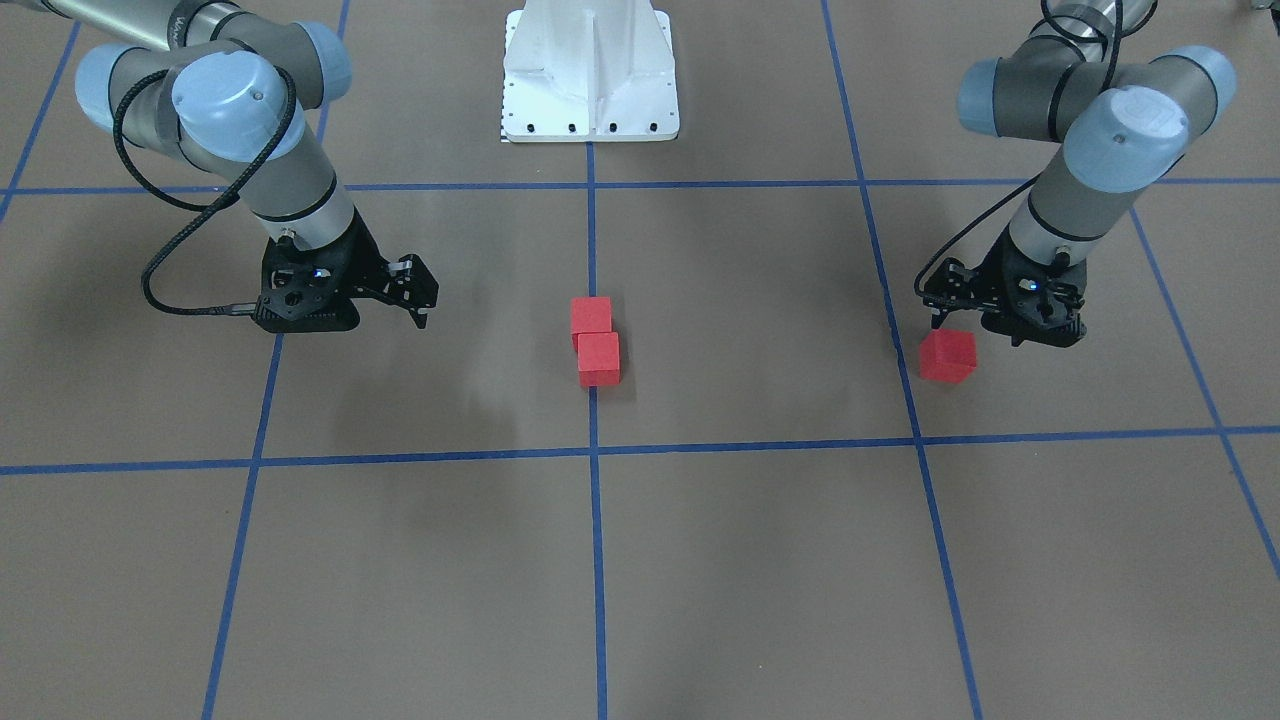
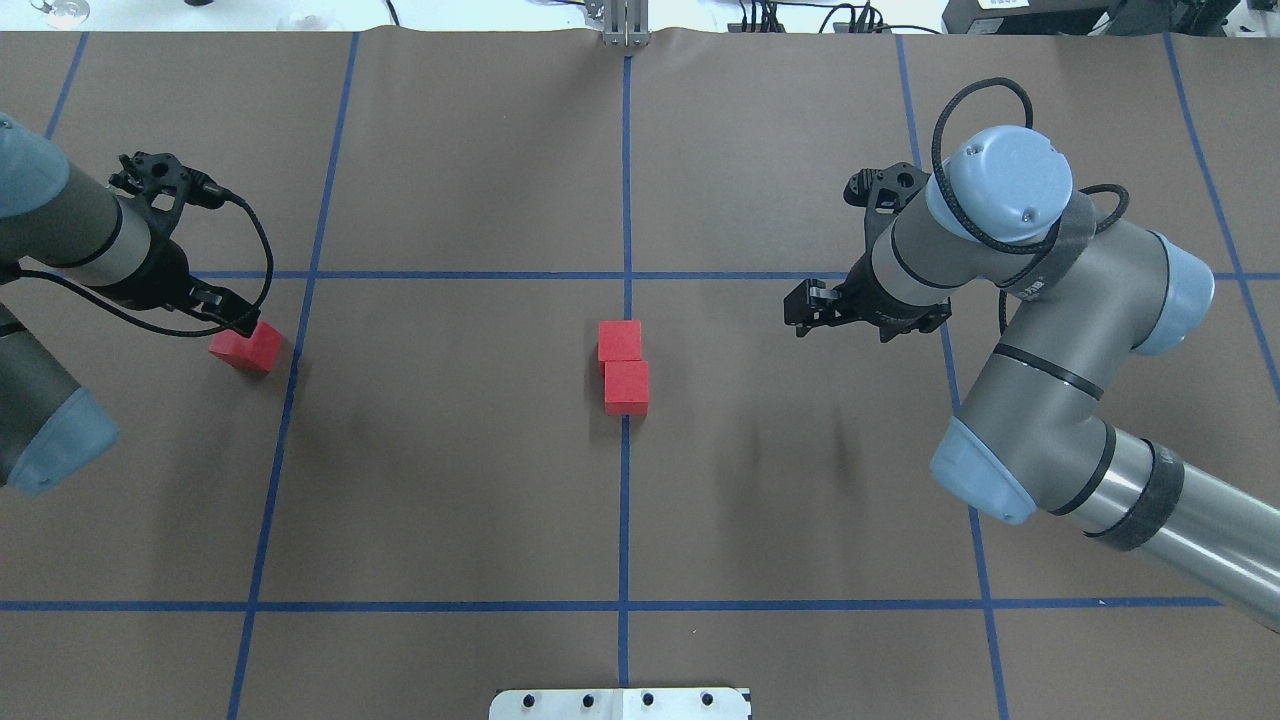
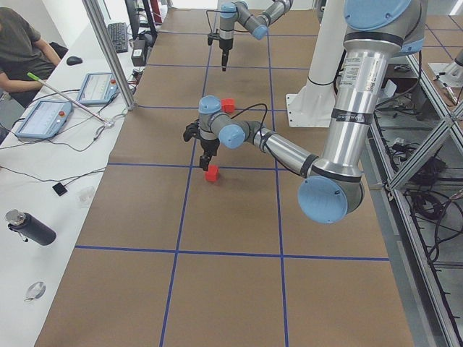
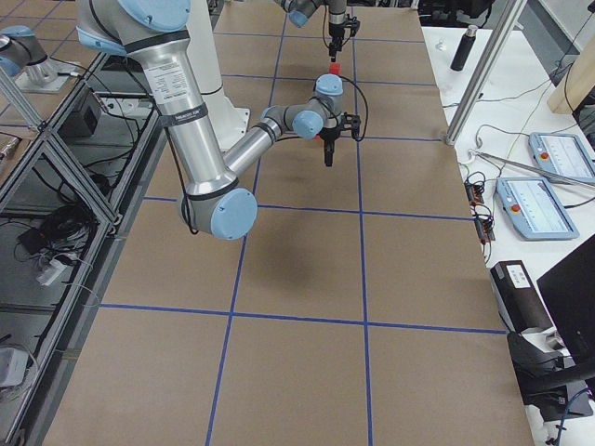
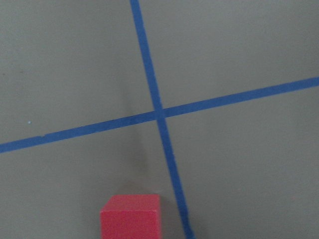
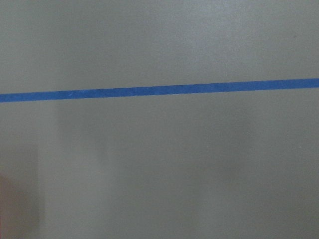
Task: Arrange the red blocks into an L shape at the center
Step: 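Move the left gripper to the remaining red cube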
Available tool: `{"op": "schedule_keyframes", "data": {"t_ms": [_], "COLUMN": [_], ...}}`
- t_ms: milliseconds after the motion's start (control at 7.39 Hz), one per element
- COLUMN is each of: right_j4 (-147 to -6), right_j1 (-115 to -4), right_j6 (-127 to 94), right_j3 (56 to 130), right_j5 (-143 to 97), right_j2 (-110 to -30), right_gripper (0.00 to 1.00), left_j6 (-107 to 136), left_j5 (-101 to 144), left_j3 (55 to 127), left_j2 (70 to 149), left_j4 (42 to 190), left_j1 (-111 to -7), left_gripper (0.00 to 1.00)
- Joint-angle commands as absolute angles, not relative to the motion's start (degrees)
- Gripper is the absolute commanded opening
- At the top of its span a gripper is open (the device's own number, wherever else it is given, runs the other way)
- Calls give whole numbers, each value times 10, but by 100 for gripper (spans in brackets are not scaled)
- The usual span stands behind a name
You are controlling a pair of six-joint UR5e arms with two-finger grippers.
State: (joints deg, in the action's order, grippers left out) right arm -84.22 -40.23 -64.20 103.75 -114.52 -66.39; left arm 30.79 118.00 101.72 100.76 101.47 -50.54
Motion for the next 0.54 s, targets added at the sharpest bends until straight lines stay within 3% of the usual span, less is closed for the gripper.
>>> {"op": "schedule_keyframes", "data": {"t_ms": [0,406], "right_j4": [-842,-842], "right_j1": [-402,-401], "right_j6": [-642,-642], "right_j3": [1036,1035], "right_j5": [-1145,-1145], "right_j2": [-664,-664], "right_gripper": [100,100], "left_j6": [301,345], "left_j5": [1180,1181], "left_j3": [988,965], "left_j2": [1016,1040], "left_j4": [1020,1020], "left_j1": [-497,-489], "left_gripper": [100,100]}}
